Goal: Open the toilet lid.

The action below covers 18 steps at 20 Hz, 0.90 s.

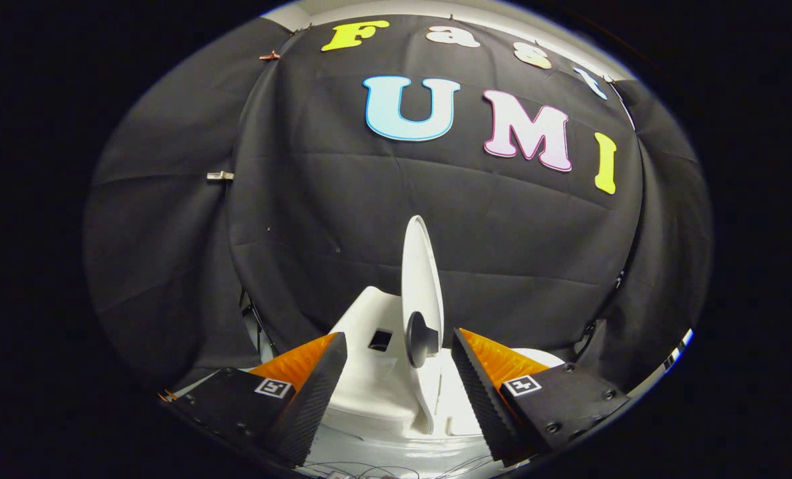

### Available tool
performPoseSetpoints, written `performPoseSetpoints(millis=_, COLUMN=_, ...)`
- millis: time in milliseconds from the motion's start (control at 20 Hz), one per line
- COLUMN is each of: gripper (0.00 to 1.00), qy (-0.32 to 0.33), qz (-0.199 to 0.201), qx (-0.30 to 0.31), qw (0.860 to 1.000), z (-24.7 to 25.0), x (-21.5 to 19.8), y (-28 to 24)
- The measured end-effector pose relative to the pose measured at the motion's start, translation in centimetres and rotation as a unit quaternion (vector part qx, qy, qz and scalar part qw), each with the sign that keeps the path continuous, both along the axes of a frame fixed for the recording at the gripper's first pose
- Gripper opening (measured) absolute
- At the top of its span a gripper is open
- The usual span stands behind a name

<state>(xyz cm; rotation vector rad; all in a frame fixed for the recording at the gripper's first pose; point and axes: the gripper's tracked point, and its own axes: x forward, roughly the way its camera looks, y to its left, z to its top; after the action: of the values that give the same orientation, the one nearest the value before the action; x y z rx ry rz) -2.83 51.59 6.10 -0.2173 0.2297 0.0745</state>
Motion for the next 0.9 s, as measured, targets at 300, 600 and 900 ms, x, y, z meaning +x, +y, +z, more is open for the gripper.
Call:
performPoseSetpoints(millis=300, gripper=0.99, qy=-0.003, qz=0.022, qx=0.002, qw=1.000, z=1.9, x=-1.0, y=-1.7)
performPoseSetpoints(millis=600, gripper=0.99, qy=-0.010, qz=0.020, qx=0.024, qw=0.999, z=4.3, x=-1.3, y=-7.2)
performPoseSetpoints(millis=900, gripper=0.99, qy=-0.031, qz=0.009, qx=0.040, qw=0.999, z=7.0, x=-0.9, y=-16.1)
